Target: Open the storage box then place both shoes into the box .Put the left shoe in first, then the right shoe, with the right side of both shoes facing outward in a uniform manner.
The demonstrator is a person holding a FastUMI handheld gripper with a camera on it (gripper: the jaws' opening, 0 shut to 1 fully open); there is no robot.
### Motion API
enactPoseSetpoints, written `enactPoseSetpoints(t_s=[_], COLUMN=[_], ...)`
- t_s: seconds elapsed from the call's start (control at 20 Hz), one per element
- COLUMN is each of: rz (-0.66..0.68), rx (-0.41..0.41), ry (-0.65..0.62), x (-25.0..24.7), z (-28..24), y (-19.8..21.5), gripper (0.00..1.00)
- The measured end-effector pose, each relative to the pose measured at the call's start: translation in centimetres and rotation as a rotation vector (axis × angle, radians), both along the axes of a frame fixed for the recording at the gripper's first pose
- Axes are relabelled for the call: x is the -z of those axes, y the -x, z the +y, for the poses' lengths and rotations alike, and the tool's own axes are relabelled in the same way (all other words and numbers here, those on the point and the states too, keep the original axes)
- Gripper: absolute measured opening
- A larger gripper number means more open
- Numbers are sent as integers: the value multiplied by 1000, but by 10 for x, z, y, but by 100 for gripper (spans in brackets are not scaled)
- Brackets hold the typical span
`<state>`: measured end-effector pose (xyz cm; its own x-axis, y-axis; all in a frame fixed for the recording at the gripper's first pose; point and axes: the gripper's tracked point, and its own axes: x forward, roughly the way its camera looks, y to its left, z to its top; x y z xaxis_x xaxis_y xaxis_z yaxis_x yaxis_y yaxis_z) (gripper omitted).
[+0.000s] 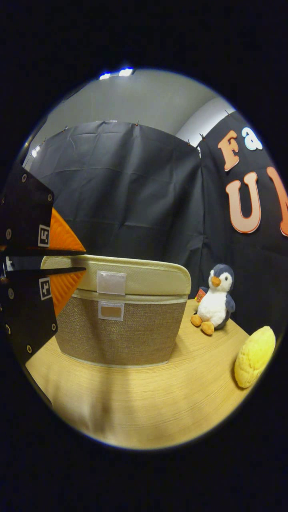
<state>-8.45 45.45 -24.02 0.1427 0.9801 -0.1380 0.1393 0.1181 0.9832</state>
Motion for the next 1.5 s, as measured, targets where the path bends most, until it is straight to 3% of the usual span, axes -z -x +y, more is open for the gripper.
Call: enactPoseSetpoints(t_s=[0.1,0.25,0.45,0.7,0.8,0.85,0.95,1.15,1.5], rz=[0,-14,-46,-10,10,-1,-31,-141,-298], rx=[-2,4,34,-11,-22,-20,-21,-3,-73], ry=[48,92,119,100,127,164,142,65,32], x=[6,13,16,23,26,31,12,-61,-155], z=[-4,-10,-16,10,17,18,16,22,104], y=[0,-2,-8,0,4,4,3,-19,-49], gripper=[24,49,61,61,47,25,2,4,5])
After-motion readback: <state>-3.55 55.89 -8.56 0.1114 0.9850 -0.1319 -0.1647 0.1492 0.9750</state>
